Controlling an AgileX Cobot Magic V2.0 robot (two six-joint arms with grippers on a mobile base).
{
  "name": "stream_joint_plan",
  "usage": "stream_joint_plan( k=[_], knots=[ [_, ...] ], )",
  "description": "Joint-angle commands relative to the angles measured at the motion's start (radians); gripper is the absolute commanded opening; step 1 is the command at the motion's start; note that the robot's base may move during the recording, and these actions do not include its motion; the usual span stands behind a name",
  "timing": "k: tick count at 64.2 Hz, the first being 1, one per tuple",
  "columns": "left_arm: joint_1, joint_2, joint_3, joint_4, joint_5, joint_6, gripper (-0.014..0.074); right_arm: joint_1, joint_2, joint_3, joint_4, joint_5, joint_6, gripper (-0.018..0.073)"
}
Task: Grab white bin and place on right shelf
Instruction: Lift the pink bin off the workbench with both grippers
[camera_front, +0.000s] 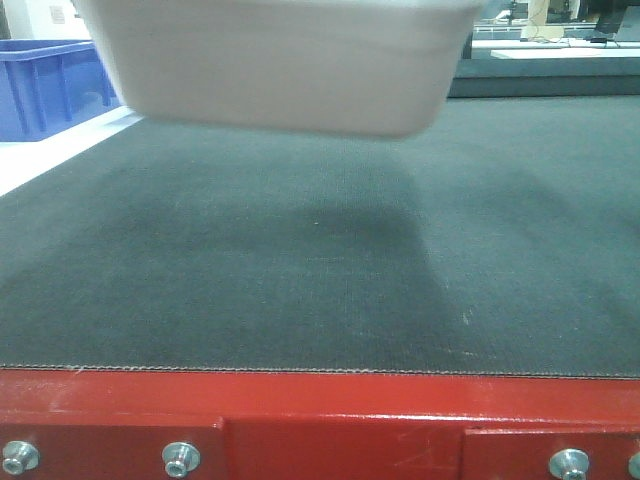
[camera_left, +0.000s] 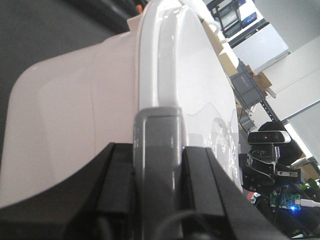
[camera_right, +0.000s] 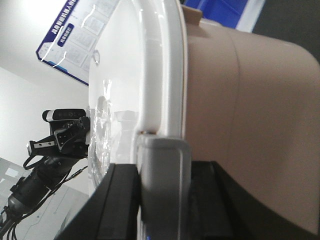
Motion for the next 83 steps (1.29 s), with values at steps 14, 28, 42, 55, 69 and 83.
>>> stream_joint_plan(
  k=[14, 28, 42, 55, 69, 83],
  knots=[
    [-0.009, -0.183, -0.049, -0.100, 0.162, 0.014, -0.0086, 0.002, -0.214, -0.033, 0.163, 0.185, -0.022, 0.0235],
    [-0.011, -0.239, -0.049, -0.102, 0.162, 0.014, -0.0086, 0.002, -0.320, -0.043, 0.208, 0.184, -0.022, 0.0235],
    [-0.043, -0.276, -0.049, -0.111, 0.162, 0.014, -0.0086, 0.002, -0.388, -0.085, 0.208, 0.184, -0.022, 0.0235],
    [-0.069, -0.299, -0.049, -0.147, 0.162, 0.014, -0.0086, 0.002, -0.433, -0.094, 0.208, 0.177, -0.022, 0.0235],
    [-0.069, -0.300, -0.049, -0.146, 0.160, 0.014, -0.0086, 0.002, -0.435, -0.094, 0.208, 0.162, -0.022, 0.0235],
    [-0.069, -0.300, -0.049, -0.146, 0.160, 0.014, -0.0086, 0.002, -0.435, -0.094, 0.208, 0.132, -0.022, 0.0235]
  ],
)
